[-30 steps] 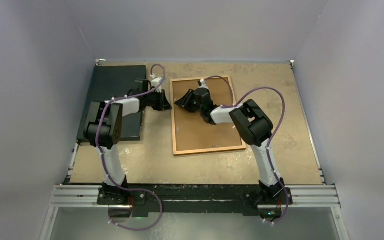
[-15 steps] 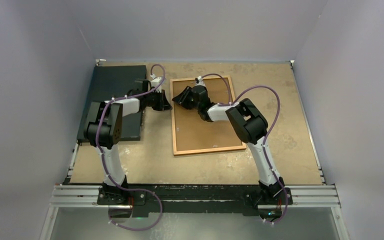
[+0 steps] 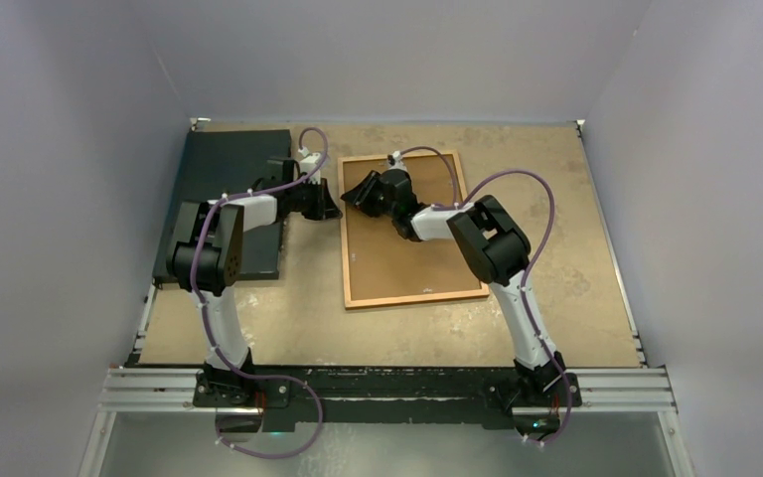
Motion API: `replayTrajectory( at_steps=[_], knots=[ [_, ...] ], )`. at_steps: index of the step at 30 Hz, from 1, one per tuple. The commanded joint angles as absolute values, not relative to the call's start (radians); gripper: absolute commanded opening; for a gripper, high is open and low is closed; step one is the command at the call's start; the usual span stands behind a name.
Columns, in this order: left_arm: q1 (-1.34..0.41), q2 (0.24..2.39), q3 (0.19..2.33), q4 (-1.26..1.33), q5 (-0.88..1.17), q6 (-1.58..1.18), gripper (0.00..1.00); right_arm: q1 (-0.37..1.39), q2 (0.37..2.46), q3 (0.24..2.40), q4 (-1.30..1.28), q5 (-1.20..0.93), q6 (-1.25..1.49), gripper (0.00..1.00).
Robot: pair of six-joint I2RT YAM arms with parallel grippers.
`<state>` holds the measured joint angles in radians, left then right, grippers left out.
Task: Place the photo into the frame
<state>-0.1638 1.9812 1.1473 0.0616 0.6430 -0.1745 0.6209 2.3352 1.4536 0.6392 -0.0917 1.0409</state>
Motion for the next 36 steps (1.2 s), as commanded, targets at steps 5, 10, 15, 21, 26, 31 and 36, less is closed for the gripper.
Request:
replayTrajectory(
  at_steps=[5, 10, 15, 21, 26, 31, 36],
  knots=[
    [-0.169, 2.025, 1.120, 0.051, 0.624, -0.162, 0.00, 0.625, 2.378, 1.475, 0.617, -0.044, 1.052, 0.32],
    [-0.169, 2.032, 1.121, 0.051, 0.630, -0.161, 0.00, 0.630, 2.388, 1.485, 0.623, -0.039, 1.062, 0.32],
    [-0.169, 2.033, 1.119, 0.051, 0.634, -0.158, 0.00, 0.634, 2.393, 1.483, 0.634, -0.035, 1.066, 0.32],
    [-0.167, 2.006, 1.157, -0.016, 0.634, -0.139, 0.00, 0.630, 2.302, 1.426, 0.678, -0.099, 1.038, 0.37],
    [-0.150, 1.923, 1.196, -0.123, 0.626, -0.112, 0.08, 0.613, 2.123, 1.302, 0.658, -0.146, 0.941, 0.52],
    [-0.151, 1.858, 1.153, -0.191, 0.669, -0.106, 0.32, 0.611, 1.993, 1.128, 0.624, -0.270, 0.866, 0.54],
    [-0.173, 1.829, 1.052, -0.183, 0.684, -0.107, 0.40, 0.617, 1.925, 0.953, 0.671, -0.375, 0.784, 0.53]
  ],
)
